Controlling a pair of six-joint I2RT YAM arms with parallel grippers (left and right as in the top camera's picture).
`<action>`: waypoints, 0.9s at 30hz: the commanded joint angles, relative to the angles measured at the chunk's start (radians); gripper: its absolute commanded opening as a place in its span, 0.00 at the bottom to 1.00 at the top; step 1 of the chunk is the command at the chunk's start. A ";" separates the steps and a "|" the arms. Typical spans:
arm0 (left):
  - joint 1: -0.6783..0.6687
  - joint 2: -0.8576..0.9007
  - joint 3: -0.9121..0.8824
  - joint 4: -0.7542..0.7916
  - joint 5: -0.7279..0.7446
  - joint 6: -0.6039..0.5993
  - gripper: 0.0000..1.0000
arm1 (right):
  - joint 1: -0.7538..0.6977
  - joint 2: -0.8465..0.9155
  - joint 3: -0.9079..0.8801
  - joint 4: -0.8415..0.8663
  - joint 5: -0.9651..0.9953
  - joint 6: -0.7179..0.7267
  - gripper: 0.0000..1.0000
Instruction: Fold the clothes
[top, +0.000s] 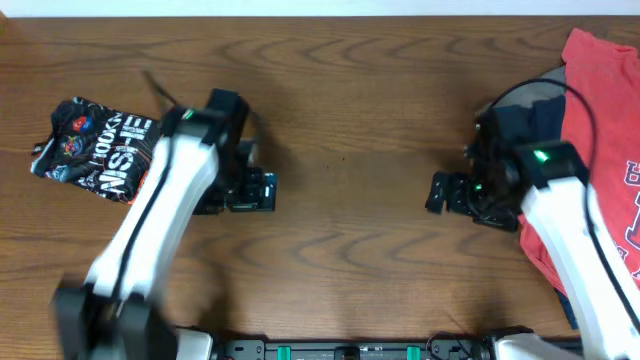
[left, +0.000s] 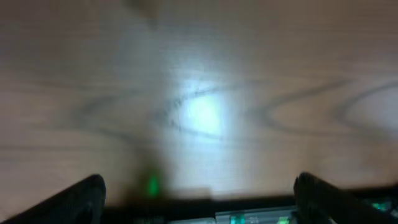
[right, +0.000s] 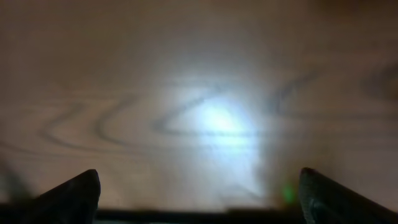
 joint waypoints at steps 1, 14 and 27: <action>0.002 -0.212 -0.088 0.076 -0.053 -0.010 0.98 | 0.012 -0.149 -0.021 0.062 0.121 0.061 0.99; -0.021 -1.047 -0.486 0.441 -0.122 -0.004 0.98 | 0.127 -0.762 -0.417 0.338 0.364 0.110 0.99; -0.021 -1.140 -0.486 0.395 -0.122 -0.004 0.98 | 0.127 -0.798 -0.451 0.208 0.348 0.110 0.99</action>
